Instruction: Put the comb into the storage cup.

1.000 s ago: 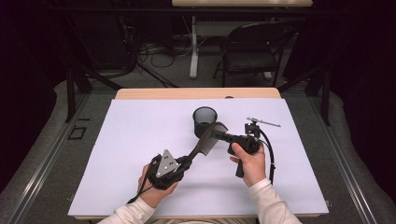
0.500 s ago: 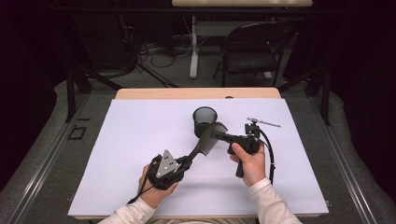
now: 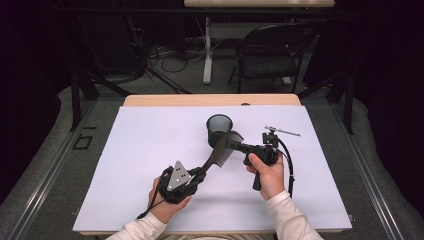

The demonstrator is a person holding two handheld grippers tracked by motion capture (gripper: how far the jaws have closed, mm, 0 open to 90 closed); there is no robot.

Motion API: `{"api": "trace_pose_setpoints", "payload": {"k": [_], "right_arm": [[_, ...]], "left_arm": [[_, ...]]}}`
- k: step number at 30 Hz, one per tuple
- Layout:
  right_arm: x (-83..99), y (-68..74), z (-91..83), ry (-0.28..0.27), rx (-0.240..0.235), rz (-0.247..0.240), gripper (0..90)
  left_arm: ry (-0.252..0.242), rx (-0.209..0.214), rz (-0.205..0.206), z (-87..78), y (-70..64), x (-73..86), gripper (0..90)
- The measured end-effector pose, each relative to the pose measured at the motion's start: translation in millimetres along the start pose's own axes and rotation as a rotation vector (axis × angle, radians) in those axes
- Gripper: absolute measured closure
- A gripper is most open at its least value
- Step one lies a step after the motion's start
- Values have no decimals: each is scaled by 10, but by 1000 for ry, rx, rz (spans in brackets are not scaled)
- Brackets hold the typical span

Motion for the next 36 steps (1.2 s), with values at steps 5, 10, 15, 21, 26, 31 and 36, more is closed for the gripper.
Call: {"api": "trace_pose_setpoints", "payload": {"k": [5,10,15,21,26,31,36], "right_arm": [[-2,-4,-1,2,-2,2,872],[-7,-14,-8,0,2,0,872],[-55,-25,-70,-19,3,-7,872],[-83,-78,-112,-28,19,-4,872],[-92,-72,-134,-35,29,-16,872],[-129,-45,-177,-53,21,-23,872],[-163,-71,-231,-68,28,-26,872]], "left_arm": [[-3,16,-22,1,13,-1,653],[-8,27,-44,3,26,-1,571],[-8,46,-99,17,76,-8,478],[-4,46,-165,22,152,-1,404],[-16,47,-173,2,183,-10,377],[-83,31,-126,-36,212,-60,347],[-67,19,-125,-50,274,-71,348]]}}
Point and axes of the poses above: each handheld gripper's, and its own axes: z roughly forward along the jaws, x roughly out of its underside, y roughly to its left, the point moved 3 cm from there along z, roughly forward along the jaws, and after that the axes turned 12 degrees about -x, right-handed, at the moved point
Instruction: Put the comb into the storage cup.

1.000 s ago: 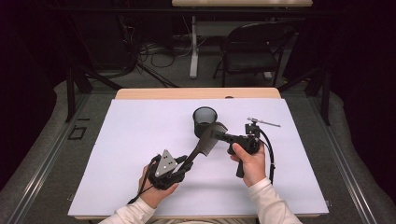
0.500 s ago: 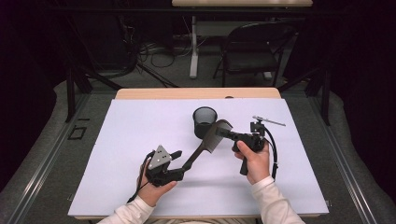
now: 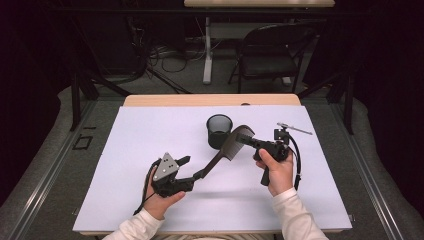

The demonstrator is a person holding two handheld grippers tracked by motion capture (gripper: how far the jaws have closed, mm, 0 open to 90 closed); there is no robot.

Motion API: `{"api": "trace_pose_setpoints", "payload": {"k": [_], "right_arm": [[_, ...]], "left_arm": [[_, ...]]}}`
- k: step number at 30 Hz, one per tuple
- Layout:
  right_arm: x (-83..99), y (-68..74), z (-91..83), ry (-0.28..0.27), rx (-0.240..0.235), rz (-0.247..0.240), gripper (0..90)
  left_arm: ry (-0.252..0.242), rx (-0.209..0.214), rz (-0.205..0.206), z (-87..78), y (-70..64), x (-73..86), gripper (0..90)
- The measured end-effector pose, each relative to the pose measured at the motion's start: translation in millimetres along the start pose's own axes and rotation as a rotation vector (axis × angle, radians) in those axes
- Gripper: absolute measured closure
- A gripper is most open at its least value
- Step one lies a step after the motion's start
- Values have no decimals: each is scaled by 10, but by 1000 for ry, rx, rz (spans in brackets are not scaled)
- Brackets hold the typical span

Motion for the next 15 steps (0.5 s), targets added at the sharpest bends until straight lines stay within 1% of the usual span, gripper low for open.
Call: {"api": "trace_pose_setpoints", "payload": {"k": [1,2,3,4,5,6,8,9,10,11,13,15], "right_arm": [[-8,-1,0,-12,-1,-1,872],[-15,1,-12,-10,0,-4,872],[-22,2,-25,-7,5,-10,872],[-22,2,-25,-7,5,-10,872],[-35,7,-41,-12,7,-12,872],[-35,7,-41,-12,7,-12,872],[-46,11,-57,-18,7,-15,872],[-53,16,-68,-19,6,-24,872],[-58,25,-73,-20,6,-20,872],[-58,25,-73,-20,6,-20,872],[-68,32,-83,-22,6,-28,872],[-88,50,-103,-29,9,-41,872]], "left_arm": [[2,-14,1,2,14,2,348],[2,-14,1,2,14,2,349],[10,-43,5,8,48,9,349],[10,-43,5,8,48,9,349],[18,-59,-21,4,84,14,348],[18,-59,-21,4,84,14,346],[26,-47,-59,-8,121,9,346],[25,-38,-82,-15,135,4,328],[26,-34,-94,-24,148,-1,317],[31,-37,-99,-35,160,-7,317],[18,-35,-109,-52,179,-21,306],[8,-42,-120,-77,218,-43,262]]}}
Point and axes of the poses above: each handheld gripper's, and its own axes: z roughly forward along the jaws, x roughly out of its underside, y roughly to its left, the point moved 3 cm from there along z, roughly forward along the jaws, and after that the axes turned 12 degrees about -x, right-handed, at the moved point
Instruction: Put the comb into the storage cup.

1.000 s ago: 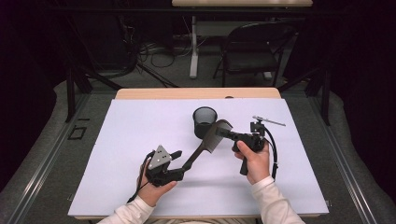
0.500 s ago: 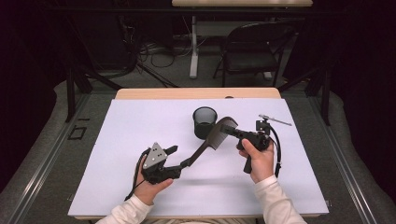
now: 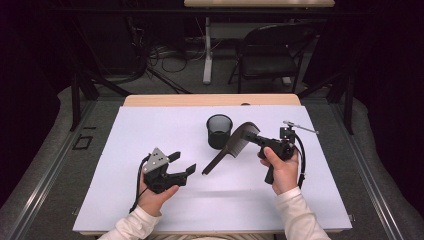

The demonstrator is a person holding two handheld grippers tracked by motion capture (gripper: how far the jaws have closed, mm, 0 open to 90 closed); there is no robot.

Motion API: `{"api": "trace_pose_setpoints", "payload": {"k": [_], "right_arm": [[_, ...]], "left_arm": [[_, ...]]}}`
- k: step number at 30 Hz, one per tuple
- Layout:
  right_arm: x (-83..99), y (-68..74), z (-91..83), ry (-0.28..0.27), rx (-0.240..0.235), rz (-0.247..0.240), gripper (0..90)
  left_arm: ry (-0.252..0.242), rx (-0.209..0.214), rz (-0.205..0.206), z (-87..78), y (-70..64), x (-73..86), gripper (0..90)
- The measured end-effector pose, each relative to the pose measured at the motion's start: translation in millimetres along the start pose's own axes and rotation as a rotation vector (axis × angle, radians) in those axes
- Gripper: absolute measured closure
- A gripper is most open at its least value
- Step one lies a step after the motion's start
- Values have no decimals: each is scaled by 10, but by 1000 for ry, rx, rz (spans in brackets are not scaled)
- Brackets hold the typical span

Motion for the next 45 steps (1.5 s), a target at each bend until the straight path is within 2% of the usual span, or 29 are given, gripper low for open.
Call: {"api": "trace_pose_setpoints", "payload": {"k": [5,8,10,16,23,29,35,45], "right_arm": [[-40,9,-48,-10,8,-18,872],[-60,15,-75,-14,16,-25,872],[-90,23,-105,-32,17,-33,872],[-142,13,-180,-54,32,-44,872],[-174,14,-230,-52,48,-60,872],[-207,7,-286,-63,58,-65,872],[-255,10,-353,-93,66,-67,872],[-273,17,-386,-103,74,-77,872]], "left_arm": [[3,-15,-32,-13,83,-25,238],[-5,-9,-46,-22,119,-37,226],[-16,-7,-50,-39,167,-43,150],[-32,-11,-45,-64,241,-45,156],[-57,-15,-47,-101,308,-52,156],[-91,-33,-22,-147,326,-66,156],[-91,-44,-17,-150,347,-61,156],[-85,-26,-15,-133,381,-47,156]]}}
Point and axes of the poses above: each handheld gripper's, and its own axes: z roughly forward along the jaws, x roughly out of its underside, y roughly to its left, the point moved 3 cm from there along z, roughly forward along the jaws, and after that the axes turned 12 degrees about -x, right-handed, at the moved point
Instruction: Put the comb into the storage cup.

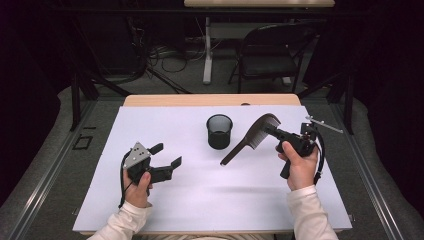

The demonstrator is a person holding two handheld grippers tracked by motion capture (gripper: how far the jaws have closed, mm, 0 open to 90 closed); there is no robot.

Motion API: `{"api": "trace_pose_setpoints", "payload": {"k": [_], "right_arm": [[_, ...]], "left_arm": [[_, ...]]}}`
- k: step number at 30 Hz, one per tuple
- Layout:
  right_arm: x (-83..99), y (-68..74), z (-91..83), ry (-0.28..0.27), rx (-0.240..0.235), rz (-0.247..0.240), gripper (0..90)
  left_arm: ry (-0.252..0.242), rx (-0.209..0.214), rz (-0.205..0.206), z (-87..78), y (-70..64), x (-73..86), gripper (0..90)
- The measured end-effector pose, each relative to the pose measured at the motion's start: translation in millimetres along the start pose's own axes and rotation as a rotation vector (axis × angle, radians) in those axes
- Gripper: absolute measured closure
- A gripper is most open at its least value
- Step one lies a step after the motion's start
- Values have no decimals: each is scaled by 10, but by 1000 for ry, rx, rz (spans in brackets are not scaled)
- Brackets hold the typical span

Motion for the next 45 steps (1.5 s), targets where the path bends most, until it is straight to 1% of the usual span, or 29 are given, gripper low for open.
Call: {"api": "trace_pose_setpoints", "payload": {"k": [1,3,5,6,7,10,11,13,15,16,17,23,24,25,27,31,32,33,34,39,40,43,45], "right_arm": [[-1,15,0,1,2,-5,872],[-8,35,4,4,4,-15,872],[-8,43,10,7,7,-15,872],[-9,43,18,11,10,-25,872],[0,44,40,21,13,-28,872],[10,41,76,27,16,-32,872],[15,42,108,48,27,-38,872],[17,42,134,44,27,-44,872],[20,46,176,62,41,-63,872],[20,46,176,62,41,-63,872],[22,41,193,69,51,-71,872],[-1,22,214,51,69,-79,872],[-18,9,225,67,87,-85,872],[-18,9,225,67,87,-85,872],[-52,-5,248,87,116,-96,872],[-97,-14,278,90,122,-99,872],[-112,-13,285,101,127,-96,872],[-126,-20,304,97,130,-106,872],[-155,-18,324,111,143,-111,871],[-232,-17,373,107,141,-110,871],[-253,-18,381,113,144,-109,872],[-342,-15,429,111,152,-118,871],[-365,-9,437,112,153,-122,871]], "left_arm": [[1,7,-1,2,7,4,156],[2,3,-4,1,14,4,156],[-3,-1,-10,2,14,1,156],[-7,-2,-15,0,12,-2,156],[-9,0,-16,-1,10,-3,156],[-16,-1,-5,-4,1,-6,156],[-13,-4,-2,-2,2,-4,156],[-9,-2,-4,3,8,-1,156],[-3,-13,-6,8,19,3,156],[-3,-13,-6,8,19,3,156],[-2,-16,-7,8,28,5,156],[-2,-19,-17,11,37,8,156],[-3,-19,-17,10,38,8,156],[-3,-20,-16,9,39,6,156],[-2,-24,-18,10,45,6,156],[0,-24,-24,16,51,8,156],[-1,-21,-25,16,51,8,156],[-2,-21,-25,16,51,7,156],[-2,-22,-26,15,52,7,156],[3,-20,-21,17,51,10,156],[3,-20,-19,17,51,9,156],[1,-21,-21,15,51,8,156],[0,-19,-22,17,54,8,156]]}}
Point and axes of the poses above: each handheld gripper's, and its own axes: z roughly forward along the jaws, x roughly out of its underside, y roughly to its left, the point moved 3 cm from there along z, roughly forward along the jaws, and after that the axes turned 12 degrees about -x, right-handed, at the moved point
